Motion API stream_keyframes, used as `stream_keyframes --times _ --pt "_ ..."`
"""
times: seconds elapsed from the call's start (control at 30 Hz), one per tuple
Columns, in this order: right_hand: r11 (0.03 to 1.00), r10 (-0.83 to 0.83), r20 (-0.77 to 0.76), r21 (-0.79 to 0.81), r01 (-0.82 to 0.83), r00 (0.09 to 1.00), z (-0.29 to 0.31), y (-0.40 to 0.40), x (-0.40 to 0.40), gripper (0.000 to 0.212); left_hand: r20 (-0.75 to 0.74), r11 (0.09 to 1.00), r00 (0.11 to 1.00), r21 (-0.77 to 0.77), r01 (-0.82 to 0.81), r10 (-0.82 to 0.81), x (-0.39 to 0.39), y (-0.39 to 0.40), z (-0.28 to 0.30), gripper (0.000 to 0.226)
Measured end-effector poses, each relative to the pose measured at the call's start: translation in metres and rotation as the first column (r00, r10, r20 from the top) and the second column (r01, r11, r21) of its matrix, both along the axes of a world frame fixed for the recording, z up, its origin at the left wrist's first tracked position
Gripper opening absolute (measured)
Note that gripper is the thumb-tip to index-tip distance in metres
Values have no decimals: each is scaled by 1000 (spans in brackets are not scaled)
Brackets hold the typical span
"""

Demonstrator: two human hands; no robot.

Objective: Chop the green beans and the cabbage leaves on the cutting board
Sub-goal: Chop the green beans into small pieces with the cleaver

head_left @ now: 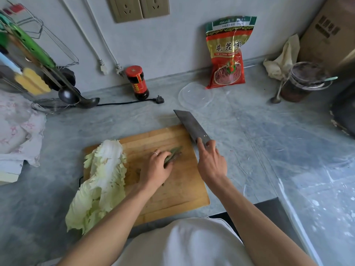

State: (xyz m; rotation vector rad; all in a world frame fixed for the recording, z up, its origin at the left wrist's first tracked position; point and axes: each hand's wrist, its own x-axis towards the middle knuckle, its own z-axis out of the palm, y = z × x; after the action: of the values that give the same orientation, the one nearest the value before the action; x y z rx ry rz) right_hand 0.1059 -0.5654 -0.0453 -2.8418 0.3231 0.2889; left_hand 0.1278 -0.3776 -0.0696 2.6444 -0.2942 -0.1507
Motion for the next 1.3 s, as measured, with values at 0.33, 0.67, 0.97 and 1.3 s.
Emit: stream_keyframes --times 0.33,0.67,0.97,1.3 --pt "981 43 -60 191 -30 997 -10 -8 -3 37 -8 1000 1000 -29 0 0 -6 9 1 33" --pt "928 269 -51 279 -245 962 -8 22 13 30 -158 985 983 -126 -117 97 7 22 -3 32" --pt "910 263 10 330 -251 965 -15 18 18 15 -154 994 985 -70 -88 76 17 21 -1 17" --pt "929 288 -48 256 -267 956 -22 19 37 35 -66 992 991 47 119 -115 11 11 0 35"
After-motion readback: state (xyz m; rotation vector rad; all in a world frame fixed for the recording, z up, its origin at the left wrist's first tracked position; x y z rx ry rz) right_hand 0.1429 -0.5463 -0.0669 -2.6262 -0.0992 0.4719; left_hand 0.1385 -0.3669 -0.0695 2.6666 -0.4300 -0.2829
